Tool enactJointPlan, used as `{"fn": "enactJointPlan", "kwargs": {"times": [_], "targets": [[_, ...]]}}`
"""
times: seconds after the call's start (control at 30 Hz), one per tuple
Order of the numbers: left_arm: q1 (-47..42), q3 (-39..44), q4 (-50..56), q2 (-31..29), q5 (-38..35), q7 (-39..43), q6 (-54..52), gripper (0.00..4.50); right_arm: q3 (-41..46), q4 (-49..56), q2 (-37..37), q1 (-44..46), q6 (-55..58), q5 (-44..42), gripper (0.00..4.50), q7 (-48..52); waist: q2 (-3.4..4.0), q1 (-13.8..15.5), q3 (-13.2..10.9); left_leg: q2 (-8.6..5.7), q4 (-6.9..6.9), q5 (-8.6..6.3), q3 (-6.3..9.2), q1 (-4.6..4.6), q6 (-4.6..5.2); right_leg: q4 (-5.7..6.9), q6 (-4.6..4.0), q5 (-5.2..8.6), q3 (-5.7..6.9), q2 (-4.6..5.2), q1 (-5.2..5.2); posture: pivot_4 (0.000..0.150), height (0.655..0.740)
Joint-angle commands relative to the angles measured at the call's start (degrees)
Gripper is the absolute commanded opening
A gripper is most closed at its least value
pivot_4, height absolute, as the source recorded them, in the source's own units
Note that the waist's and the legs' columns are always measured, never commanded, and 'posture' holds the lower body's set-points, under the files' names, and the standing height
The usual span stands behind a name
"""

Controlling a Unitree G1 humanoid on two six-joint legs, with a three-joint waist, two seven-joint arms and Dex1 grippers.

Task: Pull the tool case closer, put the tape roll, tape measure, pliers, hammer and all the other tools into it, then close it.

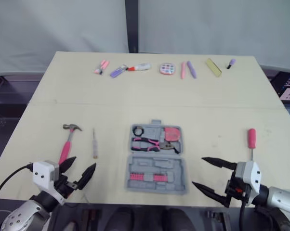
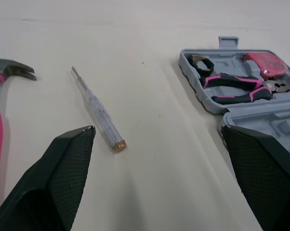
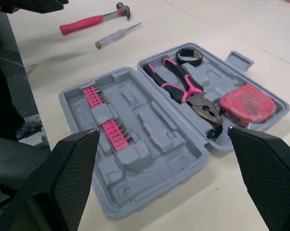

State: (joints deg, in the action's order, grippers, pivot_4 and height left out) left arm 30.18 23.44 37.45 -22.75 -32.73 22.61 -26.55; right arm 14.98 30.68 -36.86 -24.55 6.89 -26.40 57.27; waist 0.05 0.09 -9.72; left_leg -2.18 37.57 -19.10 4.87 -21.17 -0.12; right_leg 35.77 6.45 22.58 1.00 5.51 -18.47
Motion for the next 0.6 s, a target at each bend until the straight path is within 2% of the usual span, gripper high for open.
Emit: {"fn": "enactJointPlan", "kwargs": {"times": [0.03, 0.2, 0.33, 0.6], "targets": [[-2.74, 2.81, 5.73, -1.32, -3.03, -6.90, -7.13, 4.48, 0.58, -0.31, -0.53, 0.69, -1.00, -0.74, 4.50, 0.23, 0.00, 0.02, 0.00, 0.00, 0.00, 0.00, 0.00, 0.00, 0.00, -0.01, 0.00, 0.00, -0.02, 0.00, 0.00, 0.150, 0.7400], [-13.91, 3.98, 6.62, -2.58, -5.87, -17.77, -18.77, 4.48, 0.23, -1.18, -0.93, 1.30, -1.46, -0.54, 4.50, 0.16, 0.04, 0.58, 0.03, -0.04, 0.05, 0.00, 0.07, 0.00, 0.00, 0.09, 0.00, 0.00, -0.06, 0.00, 0.00, 0.150, 0.7400], [-23.57, 1.88, 3.12, -1.41, -3.63, -26.18, -27.37, 4.48, 0.17, -1.06, -0.98, 2.00, -1.43, -0.35, 4.50, -0.49, 0.02, 0.71, 0.04, -0.10, 0.12, 0.00, 0.07, 0.00, 0.00, 0.17, 0.00, 0.00, -0.06, -0.02, -0.02, 0.150, 0.7400], [-32.98, -3.15, -2.34, 2.66, 0.22, -32.68, -35.61, 4.48, 0.38, -0.33, -1.21, 2.97, -0.74, -0.08, 4.50, -1.57, 0.02, 0.70, 0.05, -0.08, 0.15, 0.00, 0.05, 0.00, 0.00, 0.24, 0.00, 0.00, 0.03, -0.08, -0.08, 0.150, 0.7400]]}}
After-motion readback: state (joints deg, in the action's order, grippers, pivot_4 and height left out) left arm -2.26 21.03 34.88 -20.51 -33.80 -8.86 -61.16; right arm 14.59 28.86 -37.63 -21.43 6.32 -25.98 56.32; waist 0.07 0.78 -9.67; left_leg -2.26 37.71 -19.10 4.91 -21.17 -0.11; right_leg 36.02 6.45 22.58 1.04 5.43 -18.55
